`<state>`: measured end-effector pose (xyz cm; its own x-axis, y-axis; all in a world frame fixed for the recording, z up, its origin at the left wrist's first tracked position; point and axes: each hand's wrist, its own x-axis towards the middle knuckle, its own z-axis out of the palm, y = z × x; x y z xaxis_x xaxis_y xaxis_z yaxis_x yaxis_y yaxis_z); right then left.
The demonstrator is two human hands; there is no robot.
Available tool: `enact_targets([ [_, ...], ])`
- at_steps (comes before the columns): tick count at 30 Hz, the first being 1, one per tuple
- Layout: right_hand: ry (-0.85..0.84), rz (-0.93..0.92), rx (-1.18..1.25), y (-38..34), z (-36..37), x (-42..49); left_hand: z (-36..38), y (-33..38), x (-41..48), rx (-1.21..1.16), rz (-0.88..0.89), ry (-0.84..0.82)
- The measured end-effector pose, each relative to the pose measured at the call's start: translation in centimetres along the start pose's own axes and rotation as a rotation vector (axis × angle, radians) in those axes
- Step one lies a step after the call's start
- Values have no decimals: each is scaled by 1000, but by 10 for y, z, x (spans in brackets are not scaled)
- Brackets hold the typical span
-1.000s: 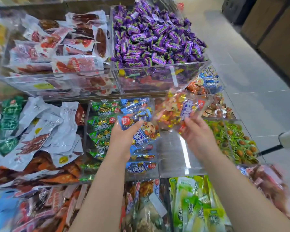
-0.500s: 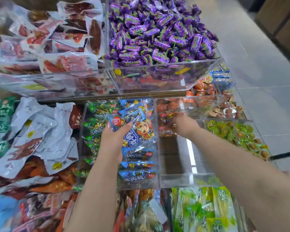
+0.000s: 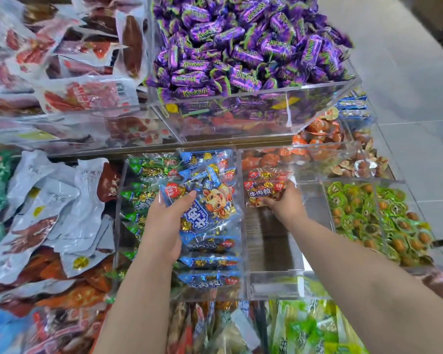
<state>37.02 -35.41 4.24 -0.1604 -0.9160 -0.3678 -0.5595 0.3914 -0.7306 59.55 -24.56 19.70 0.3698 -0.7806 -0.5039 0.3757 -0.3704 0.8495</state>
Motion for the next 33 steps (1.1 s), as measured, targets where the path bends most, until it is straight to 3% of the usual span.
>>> enact_targets([
  [8, -16, 89, 99, -1, -2, -23, 3, 6, -10, -40, 14, -105],
  [11, 80, 87, 148, -7, -17, -58, 1, 9, -19, -64, 38, -216],
  [13, 110, 32, 455, -19, -29, -92, -1, 8, -27, -57, 48, -307],
  [16, -211, 40, 913, -45, -44, -139, -1, 2, -39, 58, 51, -395],
  [19, -522, -117, 676, -60, -55, -174, -1, 4, -54, 285, 98, -458],
  [21, -484, -174, 571, -63, -57, -188, -4, 8, -65, 352, 143, -495],
  [24, -382, -101, 706, -65, -60, -202, -13, 9, -79, 324, 128, -476],
  [27, -349, -108, 582, -68, -63, -215, -27, 10, -87, 339, 122, -489],
  [31, -106, -357, 328, -73, -77, -232, -42, 22, -87, 719, 367, -520],
  [33, -153, -492, 183, -77, -80, -241, -39, 26, -86, 821, 441, -583],
])
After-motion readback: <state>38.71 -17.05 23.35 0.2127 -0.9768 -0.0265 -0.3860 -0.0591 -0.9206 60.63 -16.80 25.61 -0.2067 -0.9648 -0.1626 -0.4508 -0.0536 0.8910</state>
